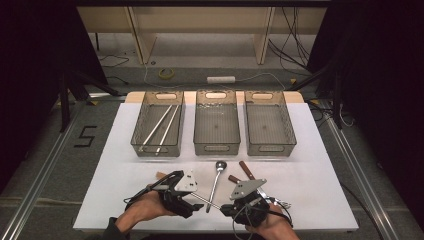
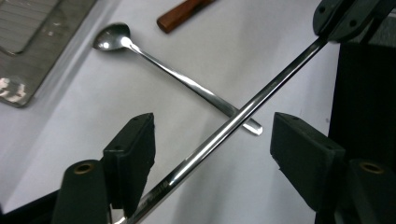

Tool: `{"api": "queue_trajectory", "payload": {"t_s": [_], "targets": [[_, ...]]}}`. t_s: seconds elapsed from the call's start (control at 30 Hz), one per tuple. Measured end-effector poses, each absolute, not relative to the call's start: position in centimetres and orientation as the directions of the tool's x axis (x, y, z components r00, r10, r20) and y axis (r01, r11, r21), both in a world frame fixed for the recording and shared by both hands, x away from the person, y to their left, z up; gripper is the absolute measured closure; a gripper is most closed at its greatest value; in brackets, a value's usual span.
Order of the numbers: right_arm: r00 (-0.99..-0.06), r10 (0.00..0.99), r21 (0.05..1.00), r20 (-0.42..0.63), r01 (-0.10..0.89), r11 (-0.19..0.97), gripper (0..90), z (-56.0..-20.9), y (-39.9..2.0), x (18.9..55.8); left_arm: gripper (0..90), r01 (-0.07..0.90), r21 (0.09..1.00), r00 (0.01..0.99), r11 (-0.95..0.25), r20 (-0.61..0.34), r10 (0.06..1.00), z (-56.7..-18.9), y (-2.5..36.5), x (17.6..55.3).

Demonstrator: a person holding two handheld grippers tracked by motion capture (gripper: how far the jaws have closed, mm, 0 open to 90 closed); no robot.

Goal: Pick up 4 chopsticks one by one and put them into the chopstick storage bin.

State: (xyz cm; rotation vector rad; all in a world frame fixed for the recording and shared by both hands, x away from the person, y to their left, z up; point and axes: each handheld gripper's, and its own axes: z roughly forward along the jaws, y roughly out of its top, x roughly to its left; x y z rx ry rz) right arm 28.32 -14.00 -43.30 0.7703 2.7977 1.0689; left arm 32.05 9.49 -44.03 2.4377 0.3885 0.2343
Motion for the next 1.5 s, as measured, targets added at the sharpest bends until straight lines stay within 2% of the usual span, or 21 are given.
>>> {"api": "queue_trajectory", "payload": {"t_s": [0.17, 0.67, 1.1, 1.2, 1.27, 1.3, 1.33, 1.37, 1.43, 1.5], "targets": [[-0.883, 0.451, 0.638, 0.128, 0.421, 0.644, 87.0, -43.3, -13.8, 28.2, 35.9, 0.194, 0.592, 0.948, -0.782, 0.092, 0.304, -44.4, 9.1, 31.9], [-0.903, 0.409, 0.637, 0.128, 0.391, 0.664, 87.0, -43.3, -13.6, 28.0, 61.4, 0.146, 0.554, 0.968, -0.819, 0.093, 0.235, -44.1, 9.2, 31.6], [-0.936, 0.328, 0.656, 0.124, 0.326, 0.681, 85.1, -43.9, -14.3, 28.4, 74.2, 0.049, 0.493, 0.990, -0.868, 0.089, 0.106, -43.9, 8.9, 30.8], [-0.925, 0.358, 0.657, 0.129, 0.350, 0.667, 80.3, -44.1, -14.8, 29.0, 82.6, 0.025, 0.473, 0.994, -0.881, 0.080, 0.071, -44.0, 8.7, 30.5], [-0.906, 0.407, 0.673, 0.117, 0.373, 0.638, 72.9, -44.1, -15.4, 29.4, 83.3, 0.031, 0.468, 0.993, -0.883, 0.084, 0.080, -44.1, 8.5, 30.4], [-0.884, 0.444, 0.697, 0.144, 0.409, 0.589, 63.9, -44.2, -15.9, 30.0, 83.4, 0.030, 0.460, 0.992, -0.888, 0.095, 0.082, -44.1, 8.5, 30.4], [-0.884, 0.444, 0.697, 0.144, 0.409, 0.589, 63.9, -44.2, -15.9, 30.0, 83.4, 0.037, 0.462, 0.992, -0.886, 0.090, 0.088, -44.1, 8.7, 30.6], [-0.870, 0.471, 0.714, 0.145, 0.421, 0.559, 58.9, -44.2, -16.2, 30.1, 83.4, 0.047, 0.463, 0.990, -0.885, 0.099, 0.104, -44.1, 8.9, 30.8], [-0.843, 0.504, 0.752, 0.187, 0.453, 0.479, 54.3, -43.8, -16.8, 30.4, 83.4, 0.094, 0.466, 0.982, -0.879, 0.104, 0.161, -44.0, 9.4, 31.3], [-0.838, 0.513, 0.764, 0.184, 0.451, 0.461, 52.1, -43.7, -17.0, 30.4, 83.4, 0.110, 0.467, 0.979, -0.877, 0.100, 0.176, -43.9, 9.6, 31.4]]}}
